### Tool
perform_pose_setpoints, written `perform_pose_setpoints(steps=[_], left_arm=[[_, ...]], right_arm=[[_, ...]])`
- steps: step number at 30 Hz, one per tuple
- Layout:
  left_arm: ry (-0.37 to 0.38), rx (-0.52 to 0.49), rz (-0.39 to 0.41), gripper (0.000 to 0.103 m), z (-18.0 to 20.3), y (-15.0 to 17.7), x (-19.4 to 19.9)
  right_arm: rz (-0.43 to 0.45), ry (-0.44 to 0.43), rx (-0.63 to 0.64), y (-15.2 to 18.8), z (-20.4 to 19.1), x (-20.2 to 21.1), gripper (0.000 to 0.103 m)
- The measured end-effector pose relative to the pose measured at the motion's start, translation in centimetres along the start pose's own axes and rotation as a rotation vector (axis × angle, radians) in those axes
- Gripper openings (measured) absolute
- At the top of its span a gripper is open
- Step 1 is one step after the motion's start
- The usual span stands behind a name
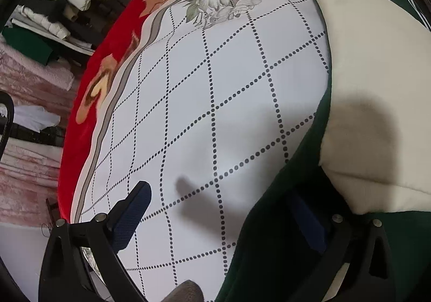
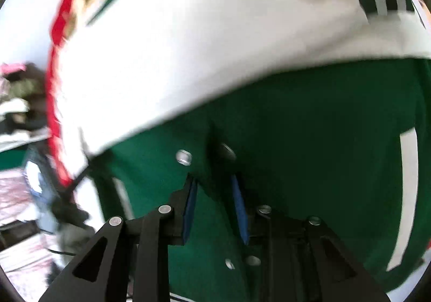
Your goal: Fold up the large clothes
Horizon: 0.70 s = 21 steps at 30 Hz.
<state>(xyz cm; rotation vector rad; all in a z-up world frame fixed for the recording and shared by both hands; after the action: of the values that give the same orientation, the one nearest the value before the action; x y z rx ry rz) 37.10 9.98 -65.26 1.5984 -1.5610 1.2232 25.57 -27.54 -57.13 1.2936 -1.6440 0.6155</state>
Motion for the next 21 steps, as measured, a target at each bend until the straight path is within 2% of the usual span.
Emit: perform_pose_setpoints(steps=[1,3,4,5,6,7,9,11,13,17,18,19,21], left_arm=[[-0.001,-0.007,0.0,0.103,0.1,-0.2,-0.1],[-0.01,-0.025,0.005,0.103,0.5,-0.8,-0.3],[-0.017,-0.034,0.008,0.103,0.6,-0.9,-0.5],[-0.02,-0.039,0.013,0.103,0.7,-1.0,-0.5],[-0.018,-0.041,0.017,0.103,1.0,-0.9,-0.3],[-0.015,-0.042,0.017,0.103,1.0,-0.9,-0.5],[-0.003,-0.032,0.012,0.103,0.8,-0.9,-0.8],[-0.003,-0.027,0.011,0.103,0.8,-0.8,-0.6],[-0.004,-0.024,0.002,0.103,0.5,-0.6,0.2],[0.038,0.031,0.043,0.103,-0.6,0.4,4.7],[0.042,0.039,0.057,0.103,-0.6,0.7,6.0],[0.043,0.044,0.071,0.103,-0.5,1.0,7.3],[0.049,0.046,0.093,0.103,0.3,1.9,9.8]], right_arm=[[-0.002,-0.006,-0.016,-0.5,0.2,-0.6,0.051],[-0.012,0.003,-0.041,-1.6,-0.4,-3.0,0.061],[-0.028,0.021,-0.05,-2.0,-0.1,-4.0,0.06],[-0.017,0.035,-0.056,-2.0,-0.1,-4.3,0.056],[0.017,0.098,-0.06,-2.1,0.2,-3.6,0.023],[0.05,0.105,-0.056,-2.0,0.4,-2.7,0.0],[0.138,0.2,-0.06,-2.4,1.8,-0.6,0.0],[0.06,0.136,-0.113,-2.4,3.9,-1.2,0.0],[0.017,0.08,-0.126,-2.4,4.5,-0.4,0.001],[0.038,0.098,-0.072,-1.3,5.0,3.9,0.008],[0.051,0.103,-0.057,-0.9,5.6,5.4,0.02],[0.06,0.113,-0.048,-0.6,6.5,6.7,0.04],[0.069,0.1,-0.042,-1.1,7.2,8.1,0.06]])
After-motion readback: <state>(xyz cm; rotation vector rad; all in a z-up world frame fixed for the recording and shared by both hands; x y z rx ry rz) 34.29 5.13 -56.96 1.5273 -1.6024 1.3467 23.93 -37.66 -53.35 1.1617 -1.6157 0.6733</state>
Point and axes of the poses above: each gripper's, at about its wrist camera, not at the fingertips, and x roughly against the way its jaws point, z to its right, y to its underside, the point moved 4 cm from there along -x, roughly the way its jaws point, and after that the axes turned 2 degrees about -x, right-handed, at the moved point
